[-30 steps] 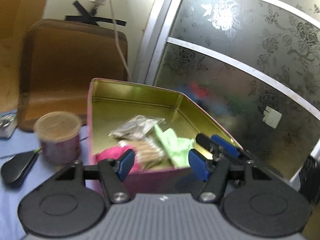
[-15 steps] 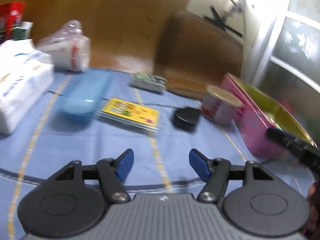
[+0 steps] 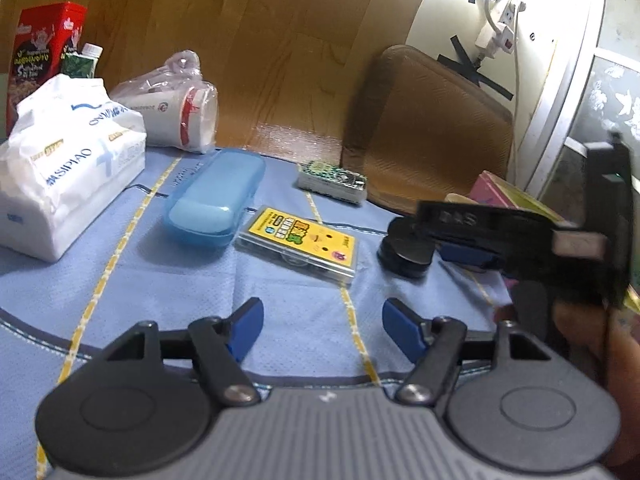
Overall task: Organize soft objects
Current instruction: 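Lower the right gripper onto the black oval item and close it, then lift the black oval item with the right gripper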
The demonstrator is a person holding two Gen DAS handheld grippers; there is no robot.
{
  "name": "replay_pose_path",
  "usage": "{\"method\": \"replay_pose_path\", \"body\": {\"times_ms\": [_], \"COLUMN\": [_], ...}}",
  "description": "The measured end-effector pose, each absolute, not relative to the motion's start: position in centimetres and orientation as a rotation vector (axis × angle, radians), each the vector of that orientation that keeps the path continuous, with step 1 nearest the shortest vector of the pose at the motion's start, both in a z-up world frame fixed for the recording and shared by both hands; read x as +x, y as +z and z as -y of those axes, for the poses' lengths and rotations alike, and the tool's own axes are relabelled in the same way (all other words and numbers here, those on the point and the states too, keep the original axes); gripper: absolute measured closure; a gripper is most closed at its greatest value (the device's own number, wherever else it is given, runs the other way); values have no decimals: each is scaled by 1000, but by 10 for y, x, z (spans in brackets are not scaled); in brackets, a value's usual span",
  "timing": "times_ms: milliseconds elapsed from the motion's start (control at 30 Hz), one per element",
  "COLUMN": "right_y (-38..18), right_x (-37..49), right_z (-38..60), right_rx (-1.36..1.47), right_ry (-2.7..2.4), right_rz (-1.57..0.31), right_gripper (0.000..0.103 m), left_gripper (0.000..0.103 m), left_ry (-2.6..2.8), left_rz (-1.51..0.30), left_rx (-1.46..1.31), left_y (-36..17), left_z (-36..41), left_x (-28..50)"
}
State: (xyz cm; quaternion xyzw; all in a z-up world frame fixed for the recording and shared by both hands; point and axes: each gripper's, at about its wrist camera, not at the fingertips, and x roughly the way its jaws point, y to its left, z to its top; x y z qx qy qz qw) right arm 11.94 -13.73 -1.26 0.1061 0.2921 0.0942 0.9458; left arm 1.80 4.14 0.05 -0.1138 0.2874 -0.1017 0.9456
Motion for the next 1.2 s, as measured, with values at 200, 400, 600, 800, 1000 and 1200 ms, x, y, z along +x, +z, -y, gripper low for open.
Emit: {"method": "replay_pose_path", "body": {"times_ms": [200, 400, 600, 800, 1000, 1200], "right_y": [-17, -17, -18, -18, -19, -18], "right_x": [125, 126, 123, 114, 109, 108], "right_z": [130, 136, 138, 145, 151, 149], "right_rx": [170, 198, 209, 221, 235, 218], "right_ry": [164, 177, 196, 219, 225, 235], "right_rz": [-610, -602, -597, -595, -592, -588], "right_gripper": [27, 36, 44, 52, 52, 53], "left_gripper": [31, 25, 24, 24, 18, 18], "left_ry": [-207, -195, -182, -178, -168, -165], "left_rz": [-586, -588, -591, -594, -596, -597], "left_rx": [-229, -212, -207, -193, -193, -188], "left_y": [0, 1, 1, 1, 1, 2], "left_z": [-43, -42, -43, -41, -42, -42], "left_x": [18, 19, 20, 20, 21, 22]}}
